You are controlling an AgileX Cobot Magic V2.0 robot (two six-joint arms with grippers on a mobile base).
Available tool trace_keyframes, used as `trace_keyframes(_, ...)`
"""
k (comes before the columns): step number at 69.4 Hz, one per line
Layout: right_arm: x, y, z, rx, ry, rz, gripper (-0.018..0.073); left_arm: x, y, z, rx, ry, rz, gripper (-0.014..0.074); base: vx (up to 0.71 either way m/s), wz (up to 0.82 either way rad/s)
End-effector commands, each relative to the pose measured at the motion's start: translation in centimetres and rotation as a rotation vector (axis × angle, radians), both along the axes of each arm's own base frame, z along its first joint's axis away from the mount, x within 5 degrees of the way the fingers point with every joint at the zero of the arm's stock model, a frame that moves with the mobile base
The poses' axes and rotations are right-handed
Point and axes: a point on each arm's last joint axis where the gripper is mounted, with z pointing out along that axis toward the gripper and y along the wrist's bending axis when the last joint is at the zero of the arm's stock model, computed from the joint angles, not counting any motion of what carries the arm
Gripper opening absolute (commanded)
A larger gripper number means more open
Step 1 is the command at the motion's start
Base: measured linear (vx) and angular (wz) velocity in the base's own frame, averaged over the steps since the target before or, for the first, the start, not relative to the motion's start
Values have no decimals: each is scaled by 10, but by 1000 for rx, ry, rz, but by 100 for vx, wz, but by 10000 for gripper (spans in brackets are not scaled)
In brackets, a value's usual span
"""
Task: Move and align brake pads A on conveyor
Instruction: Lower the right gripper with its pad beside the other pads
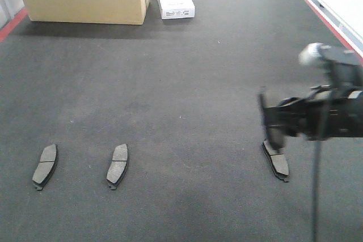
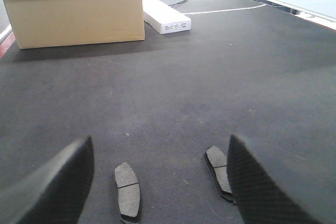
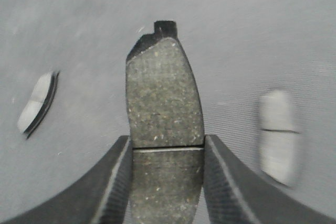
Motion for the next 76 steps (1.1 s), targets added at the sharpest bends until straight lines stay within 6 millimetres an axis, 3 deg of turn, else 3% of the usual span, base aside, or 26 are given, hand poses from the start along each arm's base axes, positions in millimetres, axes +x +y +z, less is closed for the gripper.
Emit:
trace_keyframes(1,12,18,11,40,-77,-1,13,0,-3,14,-12,-77,-35,523,0,0)
trace_keyframes(24,47,43,-52,-62,119,-57,13,0,-3,14,-12,-77,-35,523,0,0)
trace_keyframes(34,57,65,-71,-129,174,-55,13,0,-3,14,-12,-77,-35,523,0,0)
trace_keyframes(43,65,77,-79,-184,189,-85,13,0,-3,14,-12,-77,-35,523,0,0)
trace_keyframes(62,83,81,-91,-220,238,-141,42,0,-3,14,-11,-75,-34,523,0,0)
trace_keyframes(76,90,105,-97,-256,258,-85,119,0,-3,14,-11,-75,-34,523,0,0)
